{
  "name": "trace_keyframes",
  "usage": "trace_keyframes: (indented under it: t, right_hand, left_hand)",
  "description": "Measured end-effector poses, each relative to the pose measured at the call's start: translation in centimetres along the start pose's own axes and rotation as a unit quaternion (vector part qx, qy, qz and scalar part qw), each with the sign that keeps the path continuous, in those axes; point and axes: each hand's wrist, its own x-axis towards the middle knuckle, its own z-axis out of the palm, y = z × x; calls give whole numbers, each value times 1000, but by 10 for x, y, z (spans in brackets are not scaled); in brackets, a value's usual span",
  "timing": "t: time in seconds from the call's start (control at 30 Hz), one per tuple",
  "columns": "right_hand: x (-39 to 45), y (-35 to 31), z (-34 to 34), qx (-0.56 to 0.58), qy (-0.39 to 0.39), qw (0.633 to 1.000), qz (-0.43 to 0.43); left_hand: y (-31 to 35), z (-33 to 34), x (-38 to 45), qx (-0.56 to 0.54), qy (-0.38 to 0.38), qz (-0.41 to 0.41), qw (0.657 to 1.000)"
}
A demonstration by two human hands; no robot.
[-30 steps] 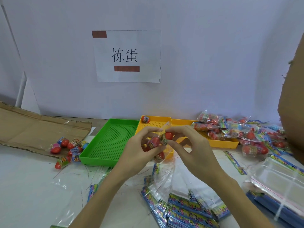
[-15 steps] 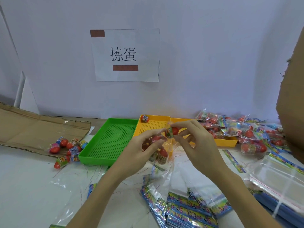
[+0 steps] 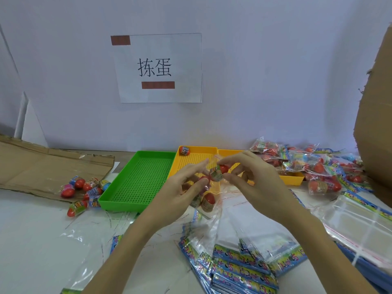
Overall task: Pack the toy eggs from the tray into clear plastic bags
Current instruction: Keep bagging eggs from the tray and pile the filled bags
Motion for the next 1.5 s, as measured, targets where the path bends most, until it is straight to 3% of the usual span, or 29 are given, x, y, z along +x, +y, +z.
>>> trace_keyframes:
  t: [0.17, 0.3, 0.57, 0.87, 1.23, 1.4, 1.5]
  right_hand:
    - [-1, -3, -4, 59, -60, 996, 23]
    - [-3, -3, 1, 32, -100, 994, 25]
    - [-2, 0, 6, -5, -35, 999, -16]
    - [-4, -4, 10, -108, -91, 989, -42]
    - [-7, -7, 12, -138, -83, 985, -61]
    - [-6, -9, 13, -135, 13, 990, -45]
    - [-5, -14, 18, -119, 87, 985, -84]
  left_hand:
    - [0, 2, -1, 3, 4, -2, 1000]
    - [1, 3, -1, -8, 6, -1, 1000]
    - [5, 4, 0, -84, 31, -61, 994]
    - [2, 14, 3, -138, 163, -115, 970]
    - [11, 16, 1, -64, 189, -83, 976]
    - [10, 17, 0, -99, 150, -76, 981]
    - [12, 19, 1, -122, 119, -78, 982]
